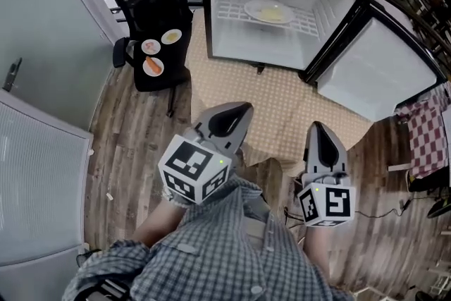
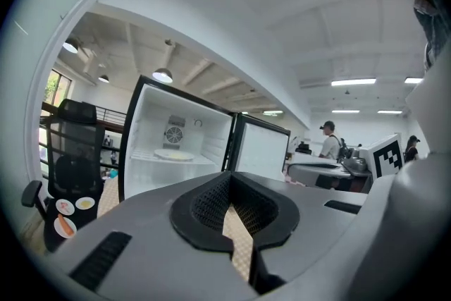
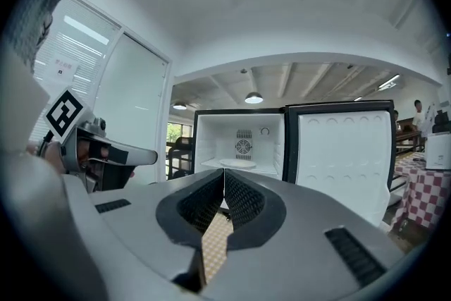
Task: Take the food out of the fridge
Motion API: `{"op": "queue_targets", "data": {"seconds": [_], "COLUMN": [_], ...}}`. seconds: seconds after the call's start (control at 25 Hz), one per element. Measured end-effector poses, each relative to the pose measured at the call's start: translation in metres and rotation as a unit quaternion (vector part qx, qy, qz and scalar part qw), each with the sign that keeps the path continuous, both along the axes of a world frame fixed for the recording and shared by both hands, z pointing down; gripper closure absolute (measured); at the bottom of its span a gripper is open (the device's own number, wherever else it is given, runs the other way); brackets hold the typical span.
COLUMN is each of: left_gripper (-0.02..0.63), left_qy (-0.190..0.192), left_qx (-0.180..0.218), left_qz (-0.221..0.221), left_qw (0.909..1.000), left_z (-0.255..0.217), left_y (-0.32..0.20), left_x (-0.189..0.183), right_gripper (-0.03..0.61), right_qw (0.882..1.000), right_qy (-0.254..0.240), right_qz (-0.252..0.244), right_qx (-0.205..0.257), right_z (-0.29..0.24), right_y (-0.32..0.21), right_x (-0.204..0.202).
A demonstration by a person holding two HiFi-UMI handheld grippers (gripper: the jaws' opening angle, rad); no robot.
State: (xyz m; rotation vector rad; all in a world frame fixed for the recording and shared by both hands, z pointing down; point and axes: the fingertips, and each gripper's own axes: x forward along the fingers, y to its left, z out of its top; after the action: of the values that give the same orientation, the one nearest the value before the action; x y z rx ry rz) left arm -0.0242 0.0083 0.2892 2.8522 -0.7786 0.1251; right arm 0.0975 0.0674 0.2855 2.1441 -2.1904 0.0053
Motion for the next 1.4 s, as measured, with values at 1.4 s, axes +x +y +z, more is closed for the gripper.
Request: {"op": "queue_targets", "data": {"seconds": [1.4], "left_gripper": [0.607], "left_qy": [-0.002], "left_qx": [-0.025], "left_qz": [-0.105], "left_qw": [0.9941], "left_z": [0.008], "left_y": [-0.08], "left_x": [0.072], "right_gripper": [0.568], "right_qw": [0.996], "right_qy": [-0.001], "right_qz": [-0.09], "right_qx": [-0.029], "right_z": [0.025], "right_y": [-0.089], "right_x": [0.088]}}
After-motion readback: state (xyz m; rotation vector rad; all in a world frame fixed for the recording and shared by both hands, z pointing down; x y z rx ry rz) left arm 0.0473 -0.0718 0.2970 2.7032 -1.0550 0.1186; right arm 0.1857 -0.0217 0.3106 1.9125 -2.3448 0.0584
